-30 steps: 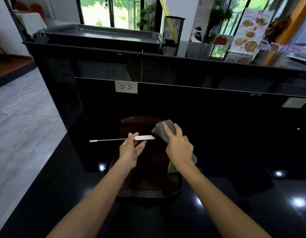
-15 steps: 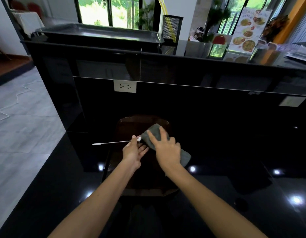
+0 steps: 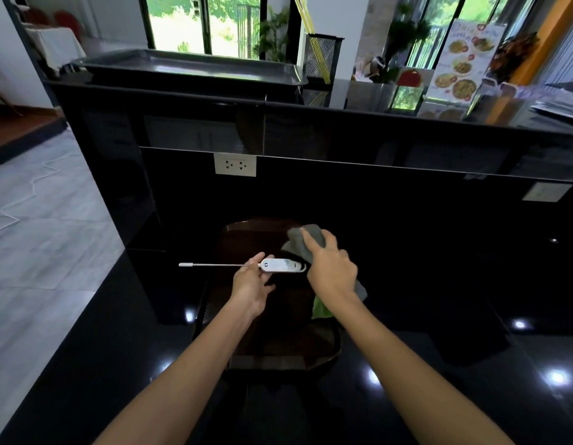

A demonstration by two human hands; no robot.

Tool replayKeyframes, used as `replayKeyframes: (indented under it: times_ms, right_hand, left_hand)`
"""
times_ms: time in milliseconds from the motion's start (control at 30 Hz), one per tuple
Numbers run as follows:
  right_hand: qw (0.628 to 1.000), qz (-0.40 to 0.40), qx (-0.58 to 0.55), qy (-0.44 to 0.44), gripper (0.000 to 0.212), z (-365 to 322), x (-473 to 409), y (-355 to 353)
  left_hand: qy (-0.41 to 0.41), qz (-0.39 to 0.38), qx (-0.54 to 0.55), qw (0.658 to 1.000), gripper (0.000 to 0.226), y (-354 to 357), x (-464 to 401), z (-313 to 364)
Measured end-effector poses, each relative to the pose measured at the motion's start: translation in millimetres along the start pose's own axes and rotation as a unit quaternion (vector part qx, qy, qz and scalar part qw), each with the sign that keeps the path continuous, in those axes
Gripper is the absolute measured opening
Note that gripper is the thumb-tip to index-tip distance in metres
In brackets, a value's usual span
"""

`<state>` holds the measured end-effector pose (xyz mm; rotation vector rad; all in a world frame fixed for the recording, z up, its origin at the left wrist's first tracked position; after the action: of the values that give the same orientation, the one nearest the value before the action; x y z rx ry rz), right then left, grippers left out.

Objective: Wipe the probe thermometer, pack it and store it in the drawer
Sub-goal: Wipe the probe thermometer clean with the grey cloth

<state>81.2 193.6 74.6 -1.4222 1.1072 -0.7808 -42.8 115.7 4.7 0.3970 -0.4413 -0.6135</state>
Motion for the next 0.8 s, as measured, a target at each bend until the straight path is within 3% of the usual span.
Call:
replayKeyframes:
  times_ms: [100,200,400,567,700,800]
  right_hand:
    - [0.997,0.02,0.028,-0.063,0.071,-25,18,7]
    - [0.996,0.006,0.046,-0.08,0.071,-24,24,18]
    - [0.999,-0.032,0.015,-0.014,0.074,10,14,24]
    - [0.996,-0.028,-0.079,0.03,0.076,17,-2,9]
    - [0.994,-0.016,-0.098,0.045,0.074,31,-15,4]
    - [0.99,-0.022,-0.125,0.063,0.072,43,-23,4]
  left_hand:
    - [0.01,-0.029,0.05,0.998,0.035,13,6,1]
    - [0.01,0.015,0.117,0.993,0.033,12,5,5]
    - [-0.009,0.056,0.123,0.991,0.033,-3,4,3]
    - [-0.127,0.075,0.145,0.978,0.025,-3,7,-1]
    - [-0.214,-0.009,0.075,0.974,0.02,-3,14,3]
    - [-0.206,-0.106,-0.024,0.972,0.025,-2,20,8]
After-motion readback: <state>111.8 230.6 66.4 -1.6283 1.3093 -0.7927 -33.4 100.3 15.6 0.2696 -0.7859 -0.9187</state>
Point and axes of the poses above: each hand's wrist, its own x-axis away from the middle knuckle, its own y-axis out of the palm, z = x × y, the point moved 4 cm from there along -x, towards the middle knuckle, and after that the axes turned 12 degrees about y, right-handed, at the moved point
